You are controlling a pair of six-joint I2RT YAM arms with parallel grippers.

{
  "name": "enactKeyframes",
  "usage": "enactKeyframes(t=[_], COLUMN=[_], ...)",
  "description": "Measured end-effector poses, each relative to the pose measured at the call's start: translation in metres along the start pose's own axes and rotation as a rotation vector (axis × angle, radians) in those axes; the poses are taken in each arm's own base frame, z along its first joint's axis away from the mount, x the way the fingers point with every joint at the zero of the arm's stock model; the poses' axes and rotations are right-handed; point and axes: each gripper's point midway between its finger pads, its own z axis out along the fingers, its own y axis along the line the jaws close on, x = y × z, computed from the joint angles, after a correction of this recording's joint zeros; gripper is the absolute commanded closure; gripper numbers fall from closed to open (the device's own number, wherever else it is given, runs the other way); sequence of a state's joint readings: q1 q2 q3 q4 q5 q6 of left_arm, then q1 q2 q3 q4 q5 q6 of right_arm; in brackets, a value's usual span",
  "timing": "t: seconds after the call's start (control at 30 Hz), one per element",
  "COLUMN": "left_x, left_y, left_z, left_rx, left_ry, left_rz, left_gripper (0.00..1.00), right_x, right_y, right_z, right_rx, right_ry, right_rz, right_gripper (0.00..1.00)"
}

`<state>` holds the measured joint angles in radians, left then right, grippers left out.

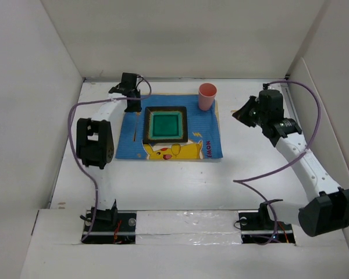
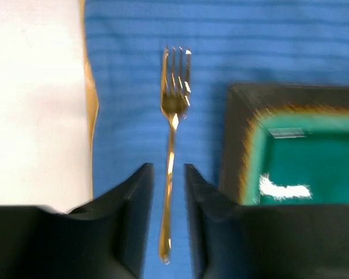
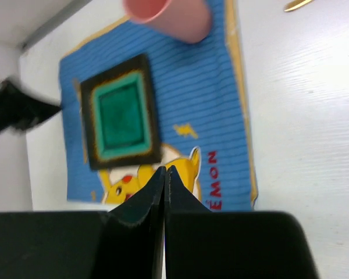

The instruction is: Set the dinner table for one person

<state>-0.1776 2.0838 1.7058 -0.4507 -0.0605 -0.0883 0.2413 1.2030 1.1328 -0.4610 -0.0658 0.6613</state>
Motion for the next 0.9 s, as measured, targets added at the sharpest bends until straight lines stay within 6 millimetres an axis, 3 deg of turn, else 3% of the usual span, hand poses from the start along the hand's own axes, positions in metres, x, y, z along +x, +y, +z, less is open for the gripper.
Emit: enactKeyframes(t=[0.03,0.07,0.17,0.27,0.3,0.33,0.4,0.47,0.57,0.67,0.8,0.9], left_x=[-0.002,-0.004,-0.033,-0.065,-0.067,-0.064,-0.043,-0.024,-0.012,0.008,0.042,0.054], left_y=[-0.002,-0.007,-0.037,-0.075,-0.084,-0.088,-0.082,-0.076,-0.078,-0.086,-0.089,-0.088], left_z=[-0.014,-0.032,-0.112,-0.212,-0.242,-0.268,-0.296,-0.303,-0.308,-0.291,-0.272,-0.275], left_rx=[0.008,0.024,0.113,0.263,0.320,0.371,0.429,0.456,0.500,0.538,0.563,0.573], left_ry=[-0.023,-0.047,-0.217,-0.448,-0.510,-0.558,-0.592,-0.574,-0.553,-0.477,-0.381,-0.357], left_rz=[-0.016,-0.036,-0.055,-0.046,-0.048,-0.053,-0.076,-0.091,-0.093,-0.087,-0.085,-0.078], left_gripper=[0.93,1.00,1.00,1.00,0.96,0.79,0.73,0.72,0.70,0.69,0.68,0.68], right_x=[-0.005,-0.012,-0.028,-0.041,-0.045,-0.048,-0.050,-0.050,-0.065,-0.077,-0.077,-0.090], right_y=[-0.010,-0.021,-0.066,-0.113,-0.127,-0.140,-0.166,-0.188,-0.215,-0.233,-0.237,-0.231], right_z=[0.007,0.015,0.045,0.077,0.086,0.094,0.105,0.116,0.144,0.168,0.173,0.179], right_rx=[0.034,0.073,0.227,0.385,0.428,0.466,0.534,0.590,0.656,0.689,0.711,0.709], right_ry=[-0.015,-0.032,-0.052,-0.063,-0.066,-0.069,-0.072,-0.055,-0.044,-0.051,-0.044,-0.057], right_rz=[0.016,0.032,0.085,0.131,0.141,0.153,0.168,0.191,0.222,0.239,0.264,0.289], right_gripper=[1.00,1.00,0.97,0.75,0.67,0.55,0.53,0.53,0.52,0.51,0.49,0.49])
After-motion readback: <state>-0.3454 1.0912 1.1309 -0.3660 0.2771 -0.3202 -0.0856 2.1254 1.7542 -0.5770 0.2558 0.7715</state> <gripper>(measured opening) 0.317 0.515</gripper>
